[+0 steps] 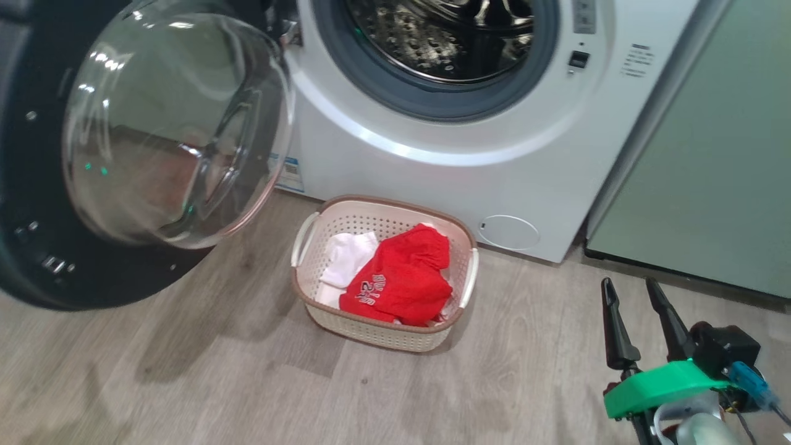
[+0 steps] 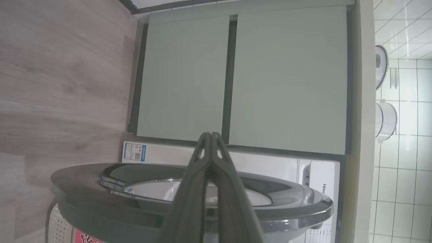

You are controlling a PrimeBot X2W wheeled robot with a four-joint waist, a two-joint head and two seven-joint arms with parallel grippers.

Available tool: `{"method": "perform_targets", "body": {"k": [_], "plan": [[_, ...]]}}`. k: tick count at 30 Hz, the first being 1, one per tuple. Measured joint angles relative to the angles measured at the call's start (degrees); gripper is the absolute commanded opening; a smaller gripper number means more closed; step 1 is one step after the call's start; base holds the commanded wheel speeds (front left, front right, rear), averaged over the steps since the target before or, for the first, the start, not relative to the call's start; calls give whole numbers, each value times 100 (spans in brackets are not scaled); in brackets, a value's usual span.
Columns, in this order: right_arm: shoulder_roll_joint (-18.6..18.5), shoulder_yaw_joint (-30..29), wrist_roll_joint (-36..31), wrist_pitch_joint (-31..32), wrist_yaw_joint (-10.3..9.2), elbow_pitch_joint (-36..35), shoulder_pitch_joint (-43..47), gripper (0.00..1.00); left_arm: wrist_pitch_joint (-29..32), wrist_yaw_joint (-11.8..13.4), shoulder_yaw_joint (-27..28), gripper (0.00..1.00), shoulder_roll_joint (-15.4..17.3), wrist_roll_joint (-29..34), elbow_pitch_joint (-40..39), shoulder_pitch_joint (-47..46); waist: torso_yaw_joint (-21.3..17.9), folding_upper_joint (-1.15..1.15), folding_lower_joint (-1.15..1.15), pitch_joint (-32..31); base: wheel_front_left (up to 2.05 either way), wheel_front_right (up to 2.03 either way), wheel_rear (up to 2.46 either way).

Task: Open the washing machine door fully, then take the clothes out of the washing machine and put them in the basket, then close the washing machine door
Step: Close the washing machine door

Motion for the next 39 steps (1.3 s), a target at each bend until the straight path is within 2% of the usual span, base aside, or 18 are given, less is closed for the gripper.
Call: {"method": "perform_targets", "body": {"k": [5, 9, 20, 29, 36, 39], "plan": [[-16, 9, 0, 1, 0, 1, 4, 100, 380, -138, -172, 0, 97, 4, 71, -32, -251, 0, 0, 0, 0, 0, 0], [-22, 5, 0, 0, 0, 0, 9, 100, 501, -154, -203, 0, 110, 18, 70, -69, -353, 0, 0, 19, 0, 0, 0], [-25, -103, 0, 0, 0, -2, 49, 100, 1515, -399, -711, 0, -81, 21, -445, -35, -299, 0, 0, 74, 0, 0, 0], [-25, -152, -9, 1, 0, 0, 108, 100, 2679, -376, -1259, 0, -851, -112, -1626, 406, -108, 0, 0, 66, 0, 0, 0], [-25, -129, -9, 1, 0, 27, 98, 100, 3176, -23, -1562, 0, -1464, -293, -2685, 850, -123, 0, 0, 61, 0, 0, 0], [-24, -119, -9, 1, 0, 35, 98, 100, 3296, 45, -1671, 0, -1586, -300, -2976, 998, -188, 0, 0, 61, 0, 0, 0]]}}
